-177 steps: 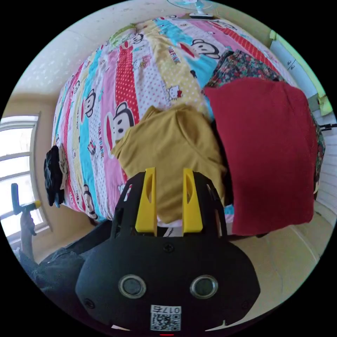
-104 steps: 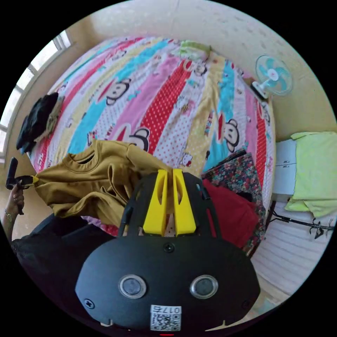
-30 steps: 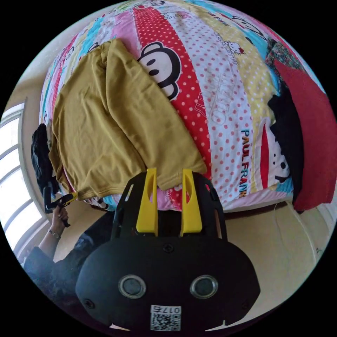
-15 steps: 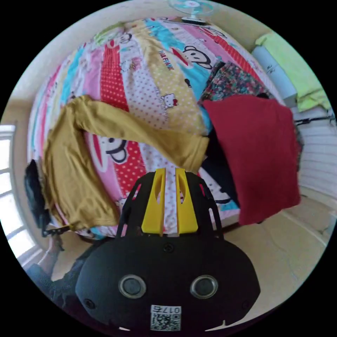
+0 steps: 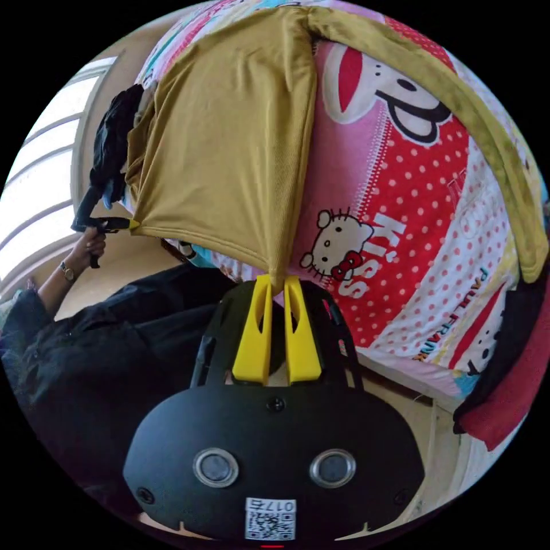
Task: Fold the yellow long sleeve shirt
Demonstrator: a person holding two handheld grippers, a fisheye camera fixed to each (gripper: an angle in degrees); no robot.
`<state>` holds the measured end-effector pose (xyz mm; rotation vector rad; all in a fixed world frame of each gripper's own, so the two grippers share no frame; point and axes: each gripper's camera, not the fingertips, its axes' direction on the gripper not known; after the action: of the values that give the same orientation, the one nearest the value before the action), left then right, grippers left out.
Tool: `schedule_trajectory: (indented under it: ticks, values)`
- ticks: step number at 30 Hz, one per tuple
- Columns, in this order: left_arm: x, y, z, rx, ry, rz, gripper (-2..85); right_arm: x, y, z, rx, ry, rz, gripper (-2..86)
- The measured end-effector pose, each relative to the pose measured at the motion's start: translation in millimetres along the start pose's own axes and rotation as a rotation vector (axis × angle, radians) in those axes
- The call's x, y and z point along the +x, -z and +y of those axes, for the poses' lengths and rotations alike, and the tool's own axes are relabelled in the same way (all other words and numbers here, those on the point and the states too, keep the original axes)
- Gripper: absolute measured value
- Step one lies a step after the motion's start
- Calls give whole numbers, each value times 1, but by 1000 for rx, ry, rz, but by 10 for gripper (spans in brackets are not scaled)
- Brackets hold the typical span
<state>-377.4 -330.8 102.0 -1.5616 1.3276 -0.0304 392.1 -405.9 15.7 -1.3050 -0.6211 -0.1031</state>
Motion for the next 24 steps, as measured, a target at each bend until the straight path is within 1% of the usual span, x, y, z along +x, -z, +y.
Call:
schedule_trajectory:
  ticks: [3, 4, 6, 7, 8, 9, 11, 12, 13, 14, 15, 18, 19, 21, 24]
  values:
    - [-5, 3, 16, -47, -70, 56, 23, -8, 5, 28, -71, 10, 158, 31]
    - [-10, -1, 21, -48, -77, 75, 28, -8, 1, 32, -88, -6, 172, 30]
    - [-29, -3, 26, 17, -11, 126, 38, 5, -25, 46, -198, -157, 180, 25]
    - [-50, -2, 30, 83, 77, 183, 43, 8, -31, 51, -225, -192, 179, 24]
    - [-77, 3, 34, 160, 177, 282, 75, 13, -38, 61, -243, -253, 158, 23]
    - [-92, 6, 35, 201, 228, 348, 92, 16, -40, 74, -234, -293, 109, 24]
    - [-145, 22, 47, 432, 408, 612, 134, 16, -39, 91, -222, -345, 42, 26]
    - [-156, 26, 51, 497, 444, 660, 135, 14, -37, 100, -226, -371, 22, 26]
    - [-174, 31, 57, 603, 514, 716, 136, 13, -35, 105, -226, -381, 21, 26]
    - [-187, 33, 58, 656, 574, 739, 136, 8, -30, 112, -225, -398, 36, 26]
    - [-192, 32, 56, 664, 593, 746, 135, 4, -24, 116, -232, -410, 57, 26]
    - [-210, 22, 29, 572, 610, 751, 120, -8, -6, 118, -253, -448, 113, 26]
    - [-215, 21, 23, 552, 587, 731, 97, -12, -1, 117, -249, -453, 121, 27]
    - [-219, 25, 25, 581, 495, 728, 75, -28, 19, 108, -211, -433, 146, 27]
    - [-235, 48, 69, 730, 422, 684, 50, -45, 31, 94, -207, -428, 190, 27]
